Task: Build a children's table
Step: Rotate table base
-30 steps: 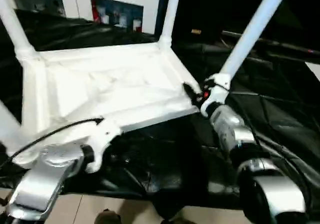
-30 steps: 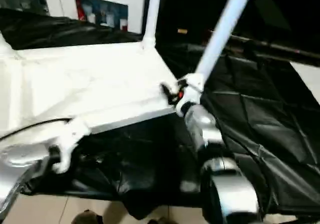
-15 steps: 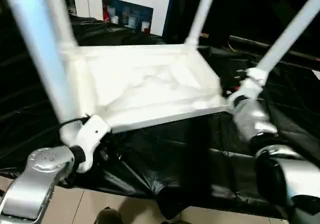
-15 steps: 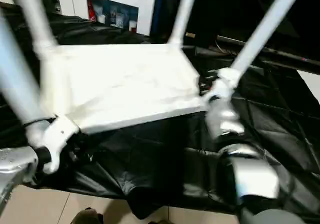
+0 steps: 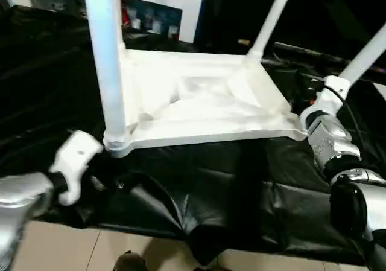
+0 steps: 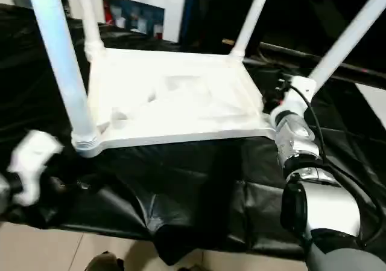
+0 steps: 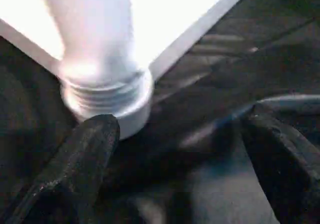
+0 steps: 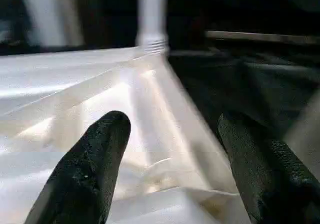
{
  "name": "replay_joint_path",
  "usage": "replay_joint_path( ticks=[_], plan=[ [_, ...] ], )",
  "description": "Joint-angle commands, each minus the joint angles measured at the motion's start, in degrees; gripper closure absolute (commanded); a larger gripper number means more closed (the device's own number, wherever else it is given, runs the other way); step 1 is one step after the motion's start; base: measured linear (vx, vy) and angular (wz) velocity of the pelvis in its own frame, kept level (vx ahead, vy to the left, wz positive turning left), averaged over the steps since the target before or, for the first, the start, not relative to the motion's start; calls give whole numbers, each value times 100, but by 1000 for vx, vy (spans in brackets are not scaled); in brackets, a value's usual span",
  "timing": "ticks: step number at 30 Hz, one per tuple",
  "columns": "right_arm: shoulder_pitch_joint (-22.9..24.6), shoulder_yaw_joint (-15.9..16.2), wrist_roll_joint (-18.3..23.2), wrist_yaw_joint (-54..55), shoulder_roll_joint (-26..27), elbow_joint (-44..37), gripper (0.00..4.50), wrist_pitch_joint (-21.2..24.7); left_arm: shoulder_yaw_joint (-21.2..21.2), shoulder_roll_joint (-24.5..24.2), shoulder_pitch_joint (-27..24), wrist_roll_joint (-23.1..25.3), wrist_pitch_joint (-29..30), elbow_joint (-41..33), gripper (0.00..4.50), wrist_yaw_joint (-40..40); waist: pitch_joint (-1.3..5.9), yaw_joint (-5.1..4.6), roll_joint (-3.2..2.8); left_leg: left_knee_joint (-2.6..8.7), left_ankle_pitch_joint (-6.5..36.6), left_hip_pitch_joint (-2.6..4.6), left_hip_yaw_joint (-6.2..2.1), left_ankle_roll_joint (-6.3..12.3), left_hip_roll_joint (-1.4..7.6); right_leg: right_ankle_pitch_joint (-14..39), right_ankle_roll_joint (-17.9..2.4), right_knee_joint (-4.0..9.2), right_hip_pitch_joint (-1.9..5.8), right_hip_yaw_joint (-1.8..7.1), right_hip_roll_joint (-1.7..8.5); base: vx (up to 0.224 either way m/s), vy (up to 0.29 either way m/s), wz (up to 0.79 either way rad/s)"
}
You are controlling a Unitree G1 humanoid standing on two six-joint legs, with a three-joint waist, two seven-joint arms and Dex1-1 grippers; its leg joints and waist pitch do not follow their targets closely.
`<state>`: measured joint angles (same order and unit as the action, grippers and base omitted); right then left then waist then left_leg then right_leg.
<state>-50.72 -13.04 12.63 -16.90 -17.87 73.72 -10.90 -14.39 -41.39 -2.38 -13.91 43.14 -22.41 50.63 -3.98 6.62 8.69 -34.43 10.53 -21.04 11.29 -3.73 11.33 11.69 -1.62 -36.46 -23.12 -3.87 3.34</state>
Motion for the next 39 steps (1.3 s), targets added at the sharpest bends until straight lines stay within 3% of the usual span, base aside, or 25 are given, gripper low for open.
replay_joint_path(
  ticks=[1, 5, 8, 9, 10, 11, 14, 15, 17, 19, 20, 21, 22, 23, 24, 26, 28, 29, 30, 31, 32, 33, 37, 38, 39],
  plan=[
    [232, 109, -125, -133, 15, -174, 130, -148, -202, -79, -35, -84, -199, 167, 4, 111, 353, -27, -142, 406, 1177, 78, -114, -208, 204, 1108, -818, 408, 219, 314, 445, 0, 0, 0],
    [707, 25, 45, 3, 302, -602, 130, -298, -607, 272, 502, -322, -720, 605, 4, -152, 379, -34, -176, 412, 1083, 131, -106, -274, 221, 792, -879, 369, 205, 318, 434, 0, 0, 0],
    [1097, -66, 126, 183, 499, -933, 130, -337, -664, 696, 896, -697, -849, 638, 4, -267, 372, -31, -110, 412, 1046, 118, -94, -298, 220, 671, -914, 358, 227, 327, 452, 0, 0, 0],
    [1511, -129, 165, 421, 699, -1328, 130, -379, -536, 977, 1134, -826, -951, 749, 4, -358, 379, -52, -42, 416, 1031, 94, -95, -312, 217, 756, -864, 364, 240, 327, 453, 0, 0, 0],
    [1606, -135, 167, 465, 741, -1424, 130, -393, -500, 1028, 1179, -834, -974, 783, 4, -384, 379, -52, -42, 416, 1031, 94, -95, -312, 217, 756, -864, 364, 240, 327, 453, 0, 0, 0],
    [1769, -141, 167, 530, 811, -1593, 130, -420, -440, 1106, 1251, -837, -1017, 845, 4, -430, 366, -28, -72, 421, 1056, 111, -102, -349, 216, 820, -728, 376, 216, 342, 460, 0, 0, 0],
    [2019, -118, 136, 582, 895, -1889, 130, -468, -330, 1185, 1320, -807, -1133, 919, 4, -437, 391, -60, -36, 429, 1195, 98, -117, -367, 216, 1069, -609, 406, 231, 327, 457, 0, 0, 0],
    [2307, -61, -14, 691, 907, -2160, 130, -620, -192, 1333, 1446, -863, -1215, 981, 4, -383, 389, -76, -100, 428, 1290, 114, -121, -387, 213, 1203, -558, 424, 212, 330, 457, 0, 0, 0],
    [2375, -54, -73, 773, 894, -2210, 130, -678, -161, 1396, 1507, -934, -1192, 988, 4, -356, 388, -95, -71, 427, 1343, 118, -124, -406, 219, 1259, -537, 436, 205, 326, 451, 0, 0, 0],
    [2454, -130, -138, 1094, 836, -2240, 130, -739, -86, 1562, 1676, -1101, -1148, 1002, 4, -311, 390, -115, -164, 437, 1435, 137, -129, -475, 213, 1147, -600, 422, 190, 320, 432, 0, 0, 0],
    [2514, -172, -174, 1277, 807, -2340, 130, -662, -11, 1620, 1760, -1156, -1146, 1032, 4, -279, 391, -119, -147, 437, 1457, 140, -121, -471, 213, 1151, -606, 435, 188, 319, 426, 0, 0, 0],
    [2544, -186, -232, 1444, 767, -2381, 130, -565, 74, 1651, 1843, -1206, -1132, 1052, 4, -220, 388, -104, -232, 438, 1470, 157, -126, -506, 206, 1089, -615, 419, 177, 321, 424, 0, 0, 0],
    [2568, -156, -318, 1566, 724, -2412, 130, -424, 164, 1657, 1931, -1282, -1127, 1079, 4, -163, 384, -104, -206, 437, 1485, 155, -120, -502, 202, 1012, -624, 421, 184, 319, 407, 0, 0, 0],
    [2554, -116, -388, 1630, 683, -2361, 130, -341, 214, 1663, 2004, -1379, -1072, 1065, 4, -98, 392, -97, -273, 440, 1484, 155, -127, -515, 196, 955, -628, 408, 197, 321, 407, 0, 0, 0],
    [2528, -97, -404, 1634, 666, -2304, 130, -288, 230, 1663, 2040, -1449, -1021, 1042, 4, -57, 401, -103, -218, 427, 1408, 148, -113, -498, 188, 851, -630, 409, 213, 319, 402, 0, 0, 0],
    [2362, 69, -541, 1638, 575, -1942, 130, 82, 311, 1651, 2245, -1864, -674, 896, 4, 190, 409, -114, -235, 418, 1321, 131, -109, -474, 174, 711, -664, 396, 237, 320, 391, 0, 0, 0],
    [2074, 254, -662, 1577, 530, -1376, 130, 477, 499, 1594, 2468, -2355, -149, 666, 4, 548, 420, -119, -413, 404, 1326, 136, -112, -513, 147, 634, -836, 358, 243, 311, 387, 0, 0, 0],
    [1997, 258, -652, 1555, 546, -1250, 130, 548, 562, 1587, 2519, -2438, -52, 623, 4, 624, 406, -137, -351, 406, 1346, 113, -107, -482, 164, 619, -878, 380, 256, 316, 391, 0, 0, 0],
    [1886, 247, -632, 1543, 586, -1106, 130, 598, 665, 1621, 2615, -2501, 33, 593, 4, 678, 415, -135, -327, 396, 1312, 103, -105, -471, 161, 606, -895, 372, 275, 316, 404, 0, 0, 0],
    [1797, 235, -621, 1549, 626, -1004, 130, 646, 763, 1647, 2703, -2562, 97, 577, 4, 714, 412, -145, -393, 399, 1348, 116, -99, -449, 172, 602, -909, 381, 257, 322, 411, 0, 0, 0],
    [1792, 235, -621, 1549, 628, -999, 130, 649, 769, 1649, 2708, -2565, 100, 576, 4, 716, 406, -163, -373, 396, 1334, 92, -112, -447, 170, 656, -916, 359, 278, 316, 407, 0, 0, 0],
    [1700, 249, -624, 1494, 693, -913, 130, 686, 861, 1737, 2812, -2631, 150, 586, 4, 716, 399, -179, -442, 390, 1359, 93, -101, -421, 166, 913, -872, 403, 275, 331, 420, 0, 0, 0],
    [1510, 215, -569, 1328, 852, -800, 130, 690, 1078, 1886, 3002, -2779, 236, 611, 4, 773, 406, -181, -477, 392, 1398, 78, -117, -420, 172, 1152, -826, 415, 291, 330, 429, 0, 0, 0],
    [1246, 261, -578, 1106, 1035, -689, 130, 633, 1282, 2103, 3201, -3038, 433, 606, 4, 832, 406, -178, -521, 393, 1383, 82, -122, -424, 175, 1136, -820, 414, 288, 331, 431, 0, 0, 0],
    [1148, 301, -594, 1015, 1105, -655, 130, 626, 1370, 2207, 3274, -3114, 497, 601, 4, 844, 412, -201, -518, 385, 1416, 91, -119, -437, 170, 1172, -858, 411, 279, 323, 422, 0, 0, 0]
  ],
)
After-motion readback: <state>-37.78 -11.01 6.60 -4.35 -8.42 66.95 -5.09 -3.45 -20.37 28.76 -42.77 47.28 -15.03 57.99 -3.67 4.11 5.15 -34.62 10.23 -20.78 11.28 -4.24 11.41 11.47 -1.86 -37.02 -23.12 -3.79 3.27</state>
